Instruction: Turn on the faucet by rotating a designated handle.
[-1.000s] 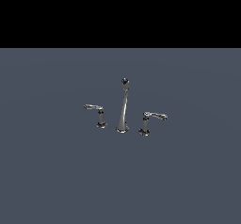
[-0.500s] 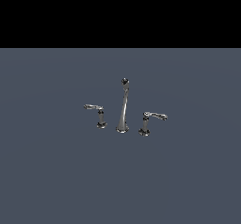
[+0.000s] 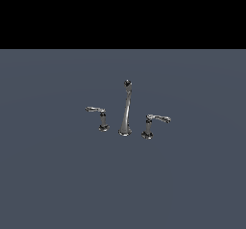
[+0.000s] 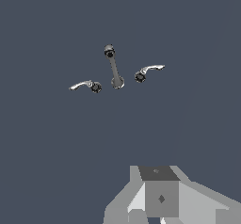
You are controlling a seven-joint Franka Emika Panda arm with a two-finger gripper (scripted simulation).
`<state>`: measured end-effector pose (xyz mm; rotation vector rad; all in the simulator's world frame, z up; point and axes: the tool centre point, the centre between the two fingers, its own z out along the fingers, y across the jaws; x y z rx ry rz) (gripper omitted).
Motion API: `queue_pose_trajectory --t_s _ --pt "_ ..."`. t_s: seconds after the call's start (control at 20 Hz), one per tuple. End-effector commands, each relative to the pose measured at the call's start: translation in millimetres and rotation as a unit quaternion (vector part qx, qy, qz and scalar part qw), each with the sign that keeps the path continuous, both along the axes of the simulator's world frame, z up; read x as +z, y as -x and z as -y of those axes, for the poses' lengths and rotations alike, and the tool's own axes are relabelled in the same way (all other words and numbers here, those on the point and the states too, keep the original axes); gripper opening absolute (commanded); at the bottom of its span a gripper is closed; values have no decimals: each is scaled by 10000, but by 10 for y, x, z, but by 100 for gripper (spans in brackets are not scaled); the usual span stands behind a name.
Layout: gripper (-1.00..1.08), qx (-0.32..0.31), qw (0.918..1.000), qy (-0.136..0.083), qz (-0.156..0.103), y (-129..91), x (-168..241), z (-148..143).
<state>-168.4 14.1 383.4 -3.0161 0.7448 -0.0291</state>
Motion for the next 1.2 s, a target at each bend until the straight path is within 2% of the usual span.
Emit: queue_pose_trajectory --t_s 0.0,0.25,0.55,0.85,1.15 --pt "-100 -357 9994 -3 -8 -117 -157 14" --pt "-100 -1050 9945 -5 -29 -344 -466 69" --pt "-100 -1863 9825 -7 -54 -601 -832 176" --pt "-100 -2651 9642 -7 -79 -832 -1192 322" --pt "-100 -3414 9399 -3 -103 -1034 -1549 506"
